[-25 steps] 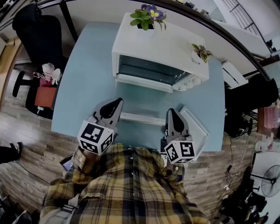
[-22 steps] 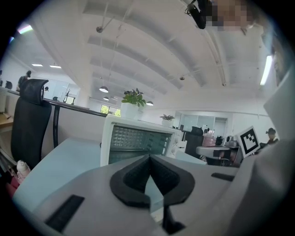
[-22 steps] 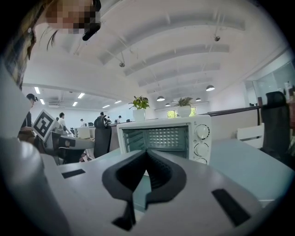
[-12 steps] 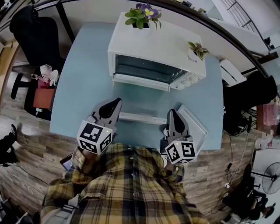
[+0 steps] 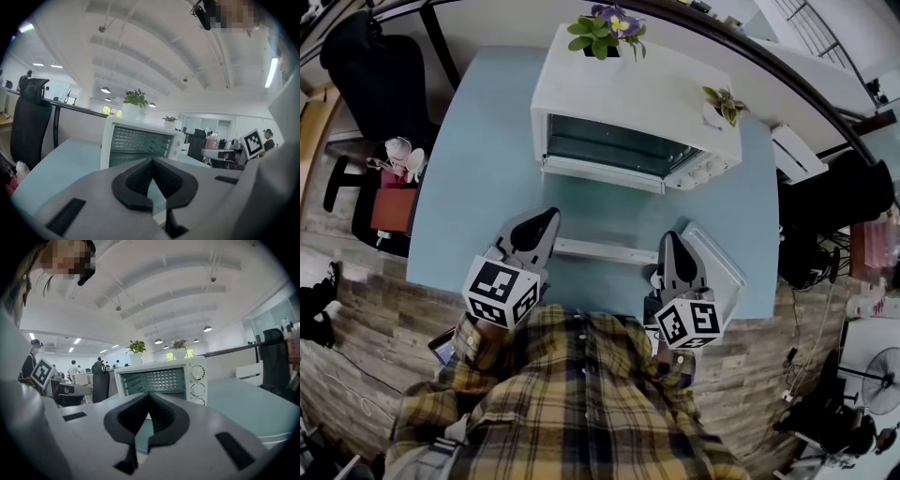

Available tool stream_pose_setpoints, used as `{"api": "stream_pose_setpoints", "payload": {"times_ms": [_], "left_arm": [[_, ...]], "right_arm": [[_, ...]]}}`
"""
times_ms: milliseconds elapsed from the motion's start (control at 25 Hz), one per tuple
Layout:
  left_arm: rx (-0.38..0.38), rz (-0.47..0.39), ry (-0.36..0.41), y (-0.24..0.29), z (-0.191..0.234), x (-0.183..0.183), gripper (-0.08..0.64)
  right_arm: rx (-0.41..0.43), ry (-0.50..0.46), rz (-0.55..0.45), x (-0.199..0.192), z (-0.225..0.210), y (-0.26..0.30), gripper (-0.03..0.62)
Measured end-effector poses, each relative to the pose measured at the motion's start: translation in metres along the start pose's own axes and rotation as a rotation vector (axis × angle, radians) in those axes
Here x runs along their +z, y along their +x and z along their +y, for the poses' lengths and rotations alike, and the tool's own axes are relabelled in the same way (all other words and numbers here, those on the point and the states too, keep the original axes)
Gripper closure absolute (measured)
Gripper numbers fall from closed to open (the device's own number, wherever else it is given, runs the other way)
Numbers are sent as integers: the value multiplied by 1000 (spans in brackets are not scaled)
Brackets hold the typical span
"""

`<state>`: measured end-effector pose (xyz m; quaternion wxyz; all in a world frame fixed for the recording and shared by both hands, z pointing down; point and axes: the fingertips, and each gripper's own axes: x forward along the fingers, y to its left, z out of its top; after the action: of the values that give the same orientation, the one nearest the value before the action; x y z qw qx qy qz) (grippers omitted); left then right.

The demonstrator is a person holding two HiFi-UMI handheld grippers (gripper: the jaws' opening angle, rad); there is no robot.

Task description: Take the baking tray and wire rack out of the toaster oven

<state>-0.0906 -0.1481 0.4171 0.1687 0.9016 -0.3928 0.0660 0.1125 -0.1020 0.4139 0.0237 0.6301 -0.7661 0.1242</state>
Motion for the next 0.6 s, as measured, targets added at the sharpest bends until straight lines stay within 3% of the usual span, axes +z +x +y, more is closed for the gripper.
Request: {"api": "stream_pose_setpoints", "payload": {"times_ms": [600], "left_arm": [[2, 3, 0, 1, 2, -1, 569]], "right_arm": [[-40, 4, -15, 1, -6, -3, 589]]}}
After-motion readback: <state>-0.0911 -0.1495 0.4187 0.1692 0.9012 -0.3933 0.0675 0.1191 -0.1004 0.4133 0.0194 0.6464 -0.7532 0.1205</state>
